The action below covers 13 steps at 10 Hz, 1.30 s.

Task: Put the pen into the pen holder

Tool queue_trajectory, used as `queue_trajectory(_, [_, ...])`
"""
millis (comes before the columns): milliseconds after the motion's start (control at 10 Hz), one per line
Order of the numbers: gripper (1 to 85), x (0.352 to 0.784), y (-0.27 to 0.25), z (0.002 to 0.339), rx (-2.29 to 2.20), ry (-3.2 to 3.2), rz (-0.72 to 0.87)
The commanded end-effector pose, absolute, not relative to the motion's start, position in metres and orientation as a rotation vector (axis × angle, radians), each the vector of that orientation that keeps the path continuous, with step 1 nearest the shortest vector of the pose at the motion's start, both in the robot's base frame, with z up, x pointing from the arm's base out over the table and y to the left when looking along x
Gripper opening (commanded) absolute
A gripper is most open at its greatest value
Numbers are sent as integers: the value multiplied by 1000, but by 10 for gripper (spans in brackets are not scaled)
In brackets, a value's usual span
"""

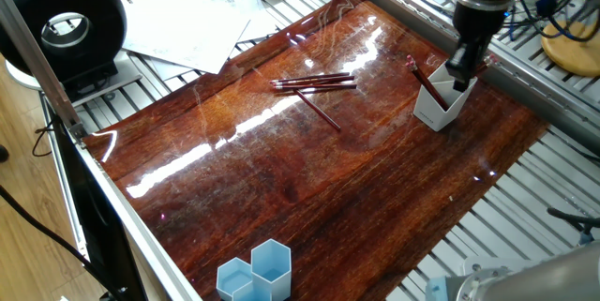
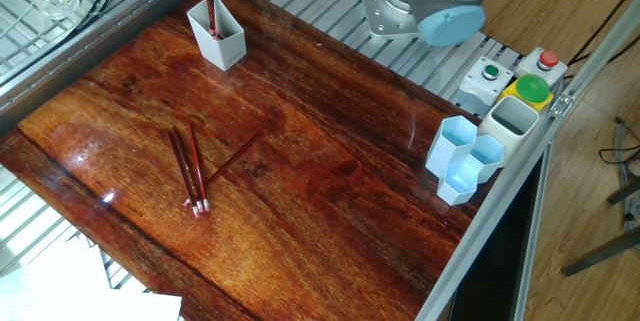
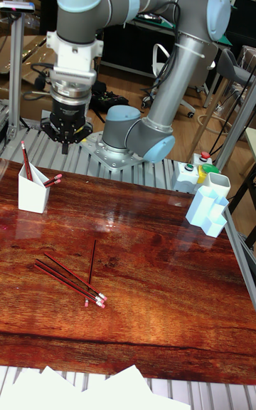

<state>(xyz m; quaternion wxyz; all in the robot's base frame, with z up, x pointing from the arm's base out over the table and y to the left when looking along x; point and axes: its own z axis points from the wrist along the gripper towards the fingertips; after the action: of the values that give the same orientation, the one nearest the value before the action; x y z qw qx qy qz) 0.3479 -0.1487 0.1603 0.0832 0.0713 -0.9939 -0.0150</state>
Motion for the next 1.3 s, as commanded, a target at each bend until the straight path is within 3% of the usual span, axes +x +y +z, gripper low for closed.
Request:
queue_trajectory(0, [10, 378, -125, 159, 186, -2969, -101])
queue_trajectory(300, [10, 360, -154, 126, 254, -3016, -39])
queue_trajectory(800, [10, 372, -155, 125, 281, -3058, -30])
queue_trajectory(1200, [10, 351, -159, 127, 198, -2980, -10])
